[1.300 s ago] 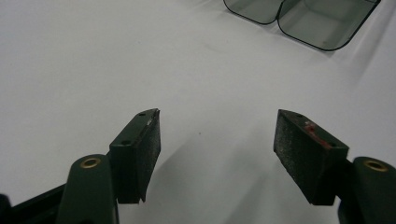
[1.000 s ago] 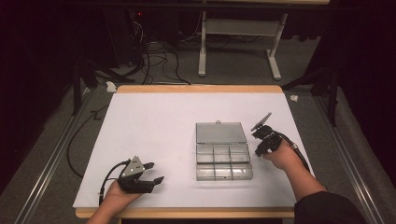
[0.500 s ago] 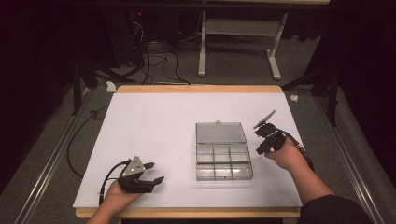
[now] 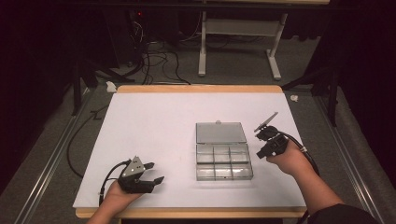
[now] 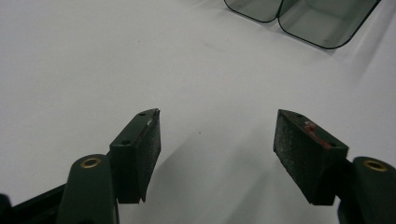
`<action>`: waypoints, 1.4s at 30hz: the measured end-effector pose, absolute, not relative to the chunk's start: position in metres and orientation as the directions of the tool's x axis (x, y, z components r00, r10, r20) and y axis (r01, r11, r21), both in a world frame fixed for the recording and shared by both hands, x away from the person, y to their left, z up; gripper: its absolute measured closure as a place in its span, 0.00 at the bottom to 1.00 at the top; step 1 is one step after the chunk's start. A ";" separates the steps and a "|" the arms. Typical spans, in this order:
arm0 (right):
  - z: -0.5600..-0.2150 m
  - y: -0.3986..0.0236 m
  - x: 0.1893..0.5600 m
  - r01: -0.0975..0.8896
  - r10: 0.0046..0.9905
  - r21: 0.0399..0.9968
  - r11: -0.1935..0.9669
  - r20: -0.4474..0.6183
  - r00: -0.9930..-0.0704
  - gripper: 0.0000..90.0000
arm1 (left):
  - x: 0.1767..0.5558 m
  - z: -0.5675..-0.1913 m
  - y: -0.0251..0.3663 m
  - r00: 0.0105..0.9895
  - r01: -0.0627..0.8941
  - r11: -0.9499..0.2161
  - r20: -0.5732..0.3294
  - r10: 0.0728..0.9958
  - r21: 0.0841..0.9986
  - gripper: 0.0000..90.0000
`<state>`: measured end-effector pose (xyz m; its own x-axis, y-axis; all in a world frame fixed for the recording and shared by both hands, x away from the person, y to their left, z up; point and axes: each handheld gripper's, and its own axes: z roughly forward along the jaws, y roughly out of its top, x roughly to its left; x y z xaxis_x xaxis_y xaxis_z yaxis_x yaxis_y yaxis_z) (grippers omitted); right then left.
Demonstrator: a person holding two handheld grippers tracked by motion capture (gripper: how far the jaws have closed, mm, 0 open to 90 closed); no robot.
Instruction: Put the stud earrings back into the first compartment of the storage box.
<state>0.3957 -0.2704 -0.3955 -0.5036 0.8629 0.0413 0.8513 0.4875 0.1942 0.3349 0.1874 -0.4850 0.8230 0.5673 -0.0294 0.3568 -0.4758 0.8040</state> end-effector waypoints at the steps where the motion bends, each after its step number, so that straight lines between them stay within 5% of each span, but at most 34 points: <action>1: -0.393 -0.268 0.393 0.848 0.858 0.192 0.495 0.045 -0.511 0.96 | 0.335 -0.485 0.187 0.824 0.357 -0.475 -0.030 0.566 0.804 0.36; 42: -0.392 -0.181 0.401 0.754 0.760 0.164 0.636 0.042 -0.649 0.95 | 0.335 -0.485 0.188 0.826 0.355 -0.475 -0.033 0.562 0.805 0.36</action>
